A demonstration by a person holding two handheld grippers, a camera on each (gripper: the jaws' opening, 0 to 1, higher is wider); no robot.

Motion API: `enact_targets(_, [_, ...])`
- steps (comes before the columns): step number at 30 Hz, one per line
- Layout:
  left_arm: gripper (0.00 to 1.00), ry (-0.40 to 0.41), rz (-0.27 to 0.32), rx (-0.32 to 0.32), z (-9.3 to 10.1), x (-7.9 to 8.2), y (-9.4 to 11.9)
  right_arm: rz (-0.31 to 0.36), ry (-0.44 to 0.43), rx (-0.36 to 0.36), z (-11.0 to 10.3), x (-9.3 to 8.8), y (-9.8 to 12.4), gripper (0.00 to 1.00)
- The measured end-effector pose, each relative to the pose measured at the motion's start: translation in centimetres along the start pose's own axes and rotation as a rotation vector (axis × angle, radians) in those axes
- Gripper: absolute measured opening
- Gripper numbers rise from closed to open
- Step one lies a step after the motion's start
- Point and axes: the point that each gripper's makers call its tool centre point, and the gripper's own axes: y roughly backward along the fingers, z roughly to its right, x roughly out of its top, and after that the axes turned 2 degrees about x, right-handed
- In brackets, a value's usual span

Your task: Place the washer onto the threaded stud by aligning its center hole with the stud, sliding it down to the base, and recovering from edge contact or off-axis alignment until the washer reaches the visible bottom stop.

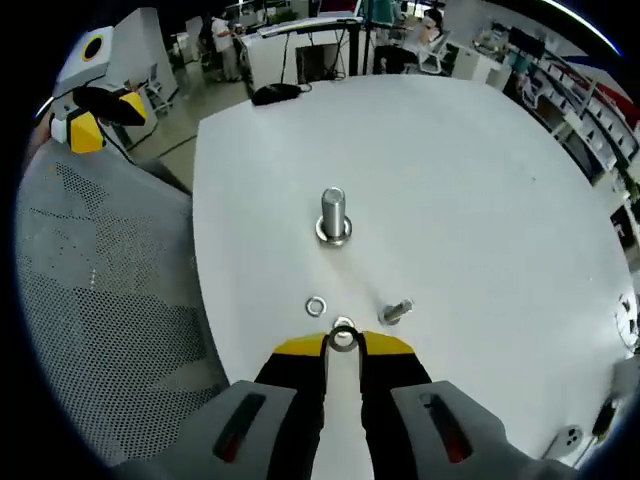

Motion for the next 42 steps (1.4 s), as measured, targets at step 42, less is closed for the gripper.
enact_targets(42, [0.25, 0.004, -0.014, 0.009, -0.2, -0.3, 0.0, -0.07, 0.125, -0.026, 3.2, 1.7, -1.5, 0.13])
